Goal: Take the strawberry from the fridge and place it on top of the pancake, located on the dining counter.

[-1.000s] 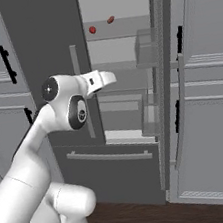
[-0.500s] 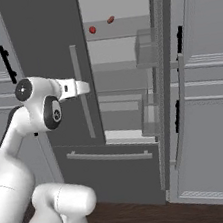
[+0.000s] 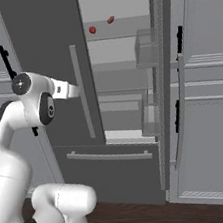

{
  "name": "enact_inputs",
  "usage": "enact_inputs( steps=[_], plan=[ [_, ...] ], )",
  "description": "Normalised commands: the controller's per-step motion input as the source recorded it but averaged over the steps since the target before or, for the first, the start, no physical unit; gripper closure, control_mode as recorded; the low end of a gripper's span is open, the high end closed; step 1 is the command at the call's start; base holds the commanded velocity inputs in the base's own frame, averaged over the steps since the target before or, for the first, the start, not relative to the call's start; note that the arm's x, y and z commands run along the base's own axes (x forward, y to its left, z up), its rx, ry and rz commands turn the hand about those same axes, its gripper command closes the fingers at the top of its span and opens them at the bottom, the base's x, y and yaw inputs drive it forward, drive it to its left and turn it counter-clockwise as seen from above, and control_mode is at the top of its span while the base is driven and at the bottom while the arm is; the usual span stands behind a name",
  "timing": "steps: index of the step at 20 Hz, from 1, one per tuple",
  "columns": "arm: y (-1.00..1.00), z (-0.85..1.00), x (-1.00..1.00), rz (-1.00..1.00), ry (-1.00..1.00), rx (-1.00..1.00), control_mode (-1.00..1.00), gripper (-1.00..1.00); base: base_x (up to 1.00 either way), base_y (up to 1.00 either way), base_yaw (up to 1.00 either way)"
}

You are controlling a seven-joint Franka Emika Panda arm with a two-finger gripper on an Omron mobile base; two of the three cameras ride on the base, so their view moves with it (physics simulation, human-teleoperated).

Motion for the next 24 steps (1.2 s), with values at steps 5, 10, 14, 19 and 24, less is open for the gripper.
enact_inputs(
  steps=[5,10,14,19,24],
  plan=[
    [0.00,0.07,0.47,0.00,0.19,0.03,-1.00,-1.00,0.00,0.00,0.00],
    [0.00,0.00,0.72,0.01,0.22,0.00,-1.00,-1.00,0.00,0.00,0.00],
    [0.06,-0.01,0.47,0.01,-0.02,0.00,-1.00,-1.00,0.00,0.00,0.00],
    [0.05,-0.07,0.21,0.00,-0.26,-0.02,-1.00,-1.00,0.00,0.00,0.00],
    [0.00,0.00,0.63,0.00,-0.08,0.00,-1.00,-1.00,0.00,0.00,0.00]
  ],
)
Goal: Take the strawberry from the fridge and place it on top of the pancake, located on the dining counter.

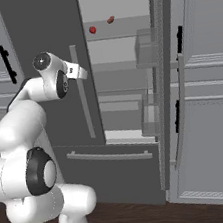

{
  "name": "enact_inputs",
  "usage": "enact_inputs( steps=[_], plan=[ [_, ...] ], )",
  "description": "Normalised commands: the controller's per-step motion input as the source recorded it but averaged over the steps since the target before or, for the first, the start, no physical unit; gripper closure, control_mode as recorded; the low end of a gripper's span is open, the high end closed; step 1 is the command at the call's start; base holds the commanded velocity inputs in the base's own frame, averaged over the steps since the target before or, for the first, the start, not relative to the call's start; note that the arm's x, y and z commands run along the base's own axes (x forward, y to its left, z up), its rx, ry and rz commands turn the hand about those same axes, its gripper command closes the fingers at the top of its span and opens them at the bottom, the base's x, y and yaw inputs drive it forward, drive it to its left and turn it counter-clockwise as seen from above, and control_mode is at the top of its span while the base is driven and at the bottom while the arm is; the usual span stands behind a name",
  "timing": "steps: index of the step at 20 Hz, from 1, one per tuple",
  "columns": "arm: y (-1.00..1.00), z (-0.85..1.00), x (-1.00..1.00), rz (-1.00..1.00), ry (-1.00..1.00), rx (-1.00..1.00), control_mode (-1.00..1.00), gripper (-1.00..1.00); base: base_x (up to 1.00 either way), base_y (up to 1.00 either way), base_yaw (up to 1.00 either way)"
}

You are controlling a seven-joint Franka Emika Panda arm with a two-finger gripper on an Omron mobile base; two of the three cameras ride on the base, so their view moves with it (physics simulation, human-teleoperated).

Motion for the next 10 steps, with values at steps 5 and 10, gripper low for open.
enact_inputs(
  steps=[5,10],
  plan=[
    [0.08,0.00,0.71,0.00,0.00,0.00,-1.00,-1.00,0.00,0.00,0.00],
    [0.09,0.00,0.48,0.00,0.00,0.00,-1.00,-1.00,0.00,0.00,0.00]
  ],
)
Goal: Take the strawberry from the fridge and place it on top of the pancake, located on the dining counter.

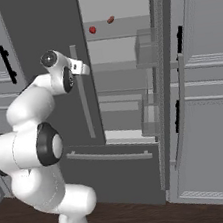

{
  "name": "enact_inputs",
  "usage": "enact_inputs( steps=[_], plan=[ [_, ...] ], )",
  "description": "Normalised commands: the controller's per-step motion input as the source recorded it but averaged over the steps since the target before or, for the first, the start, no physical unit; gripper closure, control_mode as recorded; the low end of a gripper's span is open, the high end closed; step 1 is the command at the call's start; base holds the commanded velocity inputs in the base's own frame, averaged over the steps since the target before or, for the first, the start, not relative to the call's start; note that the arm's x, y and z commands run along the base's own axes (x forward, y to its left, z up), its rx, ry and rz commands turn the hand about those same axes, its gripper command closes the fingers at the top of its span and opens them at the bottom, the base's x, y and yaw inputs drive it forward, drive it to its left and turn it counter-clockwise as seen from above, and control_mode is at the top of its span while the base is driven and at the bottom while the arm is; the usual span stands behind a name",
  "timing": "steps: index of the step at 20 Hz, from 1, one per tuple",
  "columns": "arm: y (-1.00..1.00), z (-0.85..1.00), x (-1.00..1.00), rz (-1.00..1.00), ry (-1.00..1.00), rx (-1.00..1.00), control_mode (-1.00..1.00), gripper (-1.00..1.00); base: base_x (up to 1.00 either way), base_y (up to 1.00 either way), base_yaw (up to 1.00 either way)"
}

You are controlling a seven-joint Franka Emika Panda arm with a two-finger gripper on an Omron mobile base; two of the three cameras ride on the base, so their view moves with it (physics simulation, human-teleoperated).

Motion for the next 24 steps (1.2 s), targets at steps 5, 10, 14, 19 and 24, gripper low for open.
enact_inputs(
  steps=[5,10,14,19,24],
  plan=[
    [0.00,0.00,0.62,0.00,0.00,0.00,-1.00,-1.00,0.00,0.00,0.00],
    [0.00,-0.05,0.60,0.00,0.00,0.00,-1.00,-1.00,0.00,0.00,0.00],
    [0.01,-0.13,0.57,0.00,0.00,0.00,-1.00,-1.00,0.00,0.00,0.00],
    [0.02,-0.19,0.67,0.00,0.00,0.00,-1.00,-1.00,0.00,0.00,0.00],
    [0.05,-0.22,0.50,0.00,0.06,0.00,-1.00,1.00,0.00,0.00,0.00]
  ],
)
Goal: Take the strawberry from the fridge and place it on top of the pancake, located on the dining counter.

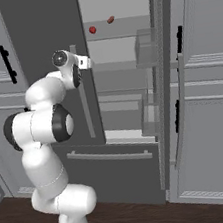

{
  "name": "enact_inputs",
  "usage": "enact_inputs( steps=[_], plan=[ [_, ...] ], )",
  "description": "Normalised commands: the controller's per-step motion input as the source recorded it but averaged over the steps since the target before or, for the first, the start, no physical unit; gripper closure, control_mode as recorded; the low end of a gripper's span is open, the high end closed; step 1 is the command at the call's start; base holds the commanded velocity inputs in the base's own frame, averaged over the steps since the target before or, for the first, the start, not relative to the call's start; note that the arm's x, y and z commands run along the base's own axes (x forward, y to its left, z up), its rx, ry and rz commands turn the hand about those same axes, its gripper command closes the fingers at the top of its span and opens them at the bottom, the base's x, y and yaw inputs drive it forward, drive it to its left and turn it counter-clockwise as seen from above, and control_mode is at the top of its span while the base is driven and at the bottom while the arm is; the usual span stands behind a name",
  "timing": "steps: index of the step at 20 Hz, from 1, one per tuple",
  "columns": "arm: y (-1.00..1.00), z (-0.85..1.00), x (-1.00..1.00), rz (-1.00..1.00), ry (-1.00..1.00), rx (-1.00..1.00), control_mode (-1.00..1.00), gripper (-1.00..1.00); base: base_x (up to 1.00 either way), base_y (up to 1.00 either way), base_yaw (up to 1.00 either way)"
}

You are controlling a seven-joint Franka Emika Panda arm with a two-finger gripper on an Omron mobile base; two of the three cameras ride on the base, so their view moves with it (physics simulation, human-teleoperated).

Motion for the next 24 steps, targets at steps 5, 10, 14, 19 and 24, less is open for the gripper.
enact_inputs(
  steps=[5,10,14,19,24],
  plan=[
    [0.33,0.00,-0.58,0.00,0.05,0.00,-1.00,1.00,0.00,0.00,0.00],
    [0.36,0.00,-1.00,0.00,0.00,0.00,-1.00,1.00,0.00,0.00,0.00],
    [0.63,0.00,-0.97,-0.02,0.00,0.00,-1.00,1.00,0.00,0.00,0.00],
    [0.87,-0.02,-0.60,-0.05,0.06,-0.01,-1.00,-1.00,0.00,0.00,0.00],
    [0.23,-0.09,-0.51,-0.03,0.07,0.11,-1.00,-1.00,0.00,0.00,0.00]
  ],
)
